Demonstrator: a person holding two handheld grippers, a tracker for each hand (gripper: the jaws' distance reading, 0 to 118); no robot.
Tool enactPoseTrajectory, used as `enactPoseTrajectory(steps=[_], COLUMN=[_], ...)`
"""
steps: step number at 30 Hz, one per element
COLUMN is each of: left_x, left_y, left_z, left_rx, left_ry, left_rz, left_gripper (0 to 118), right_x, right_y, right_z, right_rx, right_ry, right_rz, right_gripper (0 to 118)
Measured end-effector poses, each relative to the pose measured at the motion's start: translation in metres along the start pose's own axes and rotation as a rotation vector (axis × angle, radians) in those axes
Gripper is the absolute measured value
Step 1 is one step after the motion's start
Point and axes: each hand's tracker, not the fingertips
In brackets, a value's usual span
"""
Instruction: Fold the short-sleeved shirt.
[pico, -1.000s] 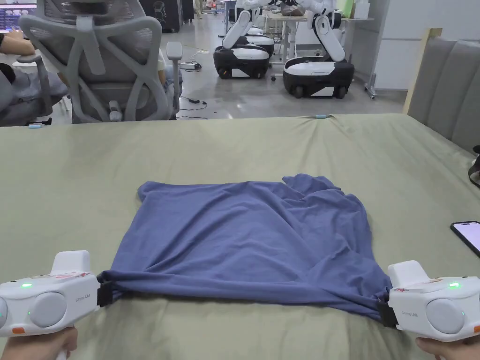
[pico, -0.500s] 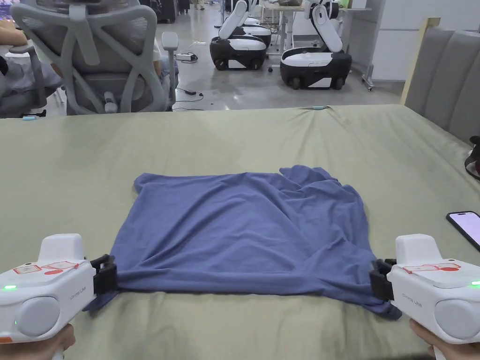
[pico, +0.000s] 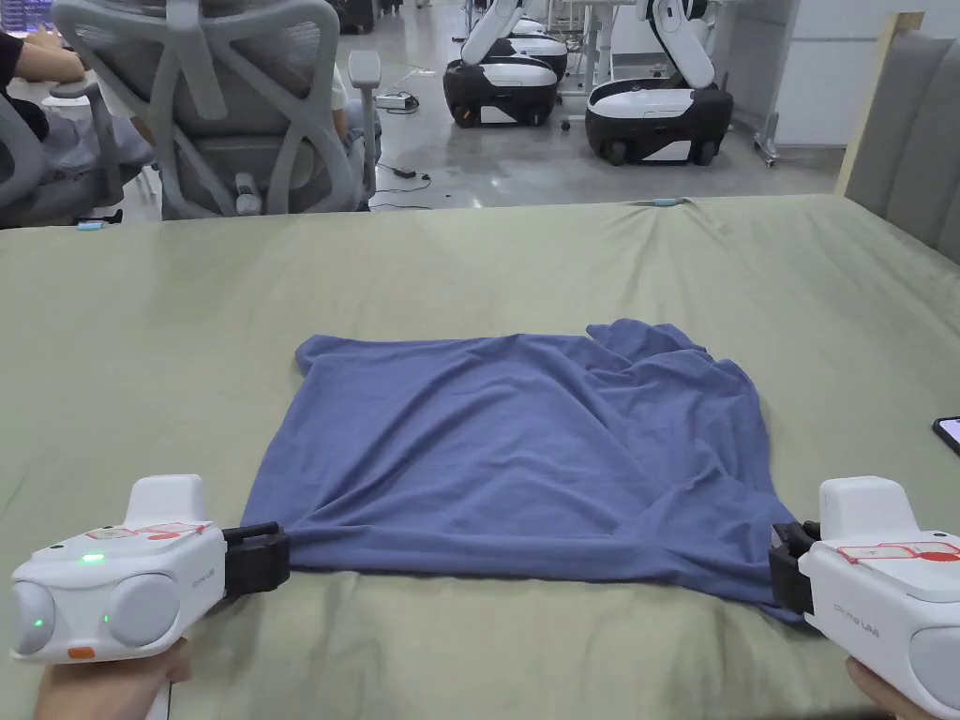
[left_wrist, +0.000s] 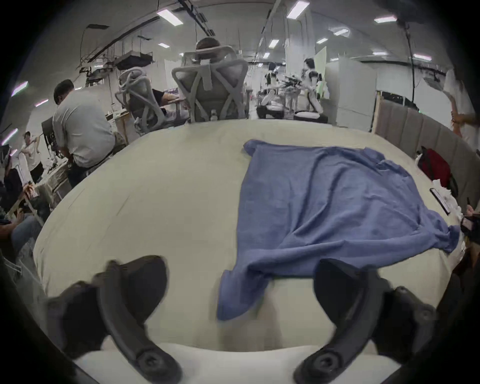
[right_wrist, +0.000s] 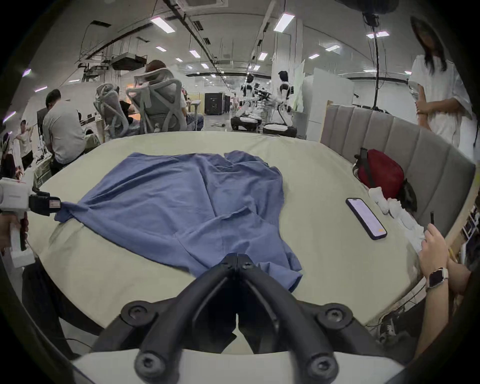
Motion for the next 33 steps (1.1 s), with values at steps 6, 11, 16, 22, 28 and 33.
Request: enactPoseTrajectory(steps=[6, 11, 16, 22, 28, 33], left_x=[-0.001, 0.001, 0.004, 0.004, 0.003, 0.001], left_y=[-0.010, -0.014, -0.012, -0.008, -0.006, -0.006], left_z=[-0.033, -0.029, -0.020, -0.015, -0.015, -0.012], left_rx=[-0.092, -0.081, -0.042, -0.022, -0.014, -0.011], left_ry=[0.007, -0.035, -0.053, -0.064, -0.072, -0.083], left_rz=[0.029, 0.043, 0.039, 0.043, 0.039, 0.031], left_gripper=[79, 5, 5, 4, 4, 5], right_x=[0.001, 0.004, 0.010, 0.019, 0.016, 0.014], right_y=[-0.004, -0.003, -0.004, -0.013, -0.025, -0.018], right_z=[-0.004, -0.002, 0.000, -0.029, -0.055, -0.042], right_rx=[-0.022, -0.028, -0.023, -0.143, -0.244, -0.122], right_ry=[-0.003, -0.014, -0.029, -0.030, -0.044, 0.012], right_rz=[-0.001, -0.002, -0.030, -0.025, -0.021, -0.086], right_gripper=[0, 0, 0, 113, 50, 12])
